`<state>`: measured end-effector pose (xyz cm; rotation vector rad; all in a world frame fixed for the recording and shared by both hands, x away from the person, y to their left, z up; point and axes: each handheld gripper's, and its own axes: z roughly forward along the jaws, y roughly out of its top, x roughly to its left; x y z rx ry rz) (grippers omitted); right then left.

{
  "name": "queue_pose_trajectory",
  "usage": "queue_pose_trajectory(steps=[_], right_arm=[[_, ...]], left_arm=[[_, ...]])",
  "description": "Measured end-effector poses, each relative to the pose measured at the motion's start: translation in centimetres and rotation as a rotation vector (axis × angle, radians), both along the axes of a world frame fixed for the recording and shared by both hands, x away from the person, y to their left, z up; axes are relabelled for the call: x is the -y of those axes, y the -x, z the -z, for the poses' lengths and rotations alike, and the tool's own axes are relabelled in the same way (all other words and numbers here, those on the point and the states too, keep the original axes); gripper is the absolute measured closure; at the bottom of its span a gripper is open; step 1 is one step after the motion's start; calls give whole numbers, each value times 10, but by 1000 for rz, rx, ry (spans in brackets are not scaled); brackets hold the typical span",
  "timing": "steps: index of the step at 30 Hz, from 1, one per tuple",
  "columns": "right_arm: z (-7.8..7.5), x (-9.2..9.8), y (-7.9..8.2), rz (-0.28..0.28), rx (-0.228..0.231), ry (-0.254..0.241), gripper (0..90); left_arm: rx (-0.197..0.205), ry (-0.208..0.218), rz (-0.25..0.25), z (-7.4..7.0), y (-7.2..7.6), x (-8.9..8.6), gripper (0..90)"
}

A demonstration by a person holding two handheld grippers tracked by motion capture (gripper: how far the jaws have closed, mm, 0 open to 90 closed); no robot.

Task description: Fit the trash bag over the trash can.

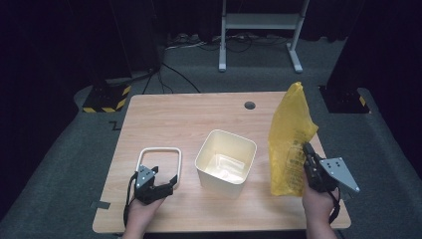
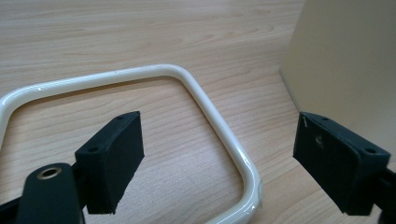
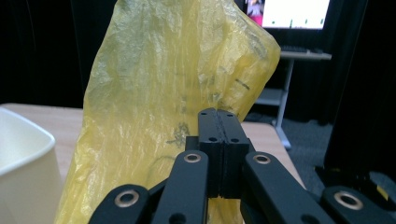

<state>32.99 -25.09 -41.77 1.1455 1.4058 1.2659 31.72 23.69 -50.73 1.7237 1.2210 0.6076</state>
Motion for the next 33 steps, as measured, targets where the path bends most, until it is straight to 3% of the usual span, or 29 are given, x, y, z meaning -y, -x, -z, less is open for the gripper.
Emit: queue_pose_trajectory(steps=[18,33], right_arm=[[-47,-15,14,-20,161,3,897],[-73,-28,14,-59,222,-30,896]], left_arm=[[14,11,6,-2,0,-1,159],[18,8,7,-2,1,-1,159]])
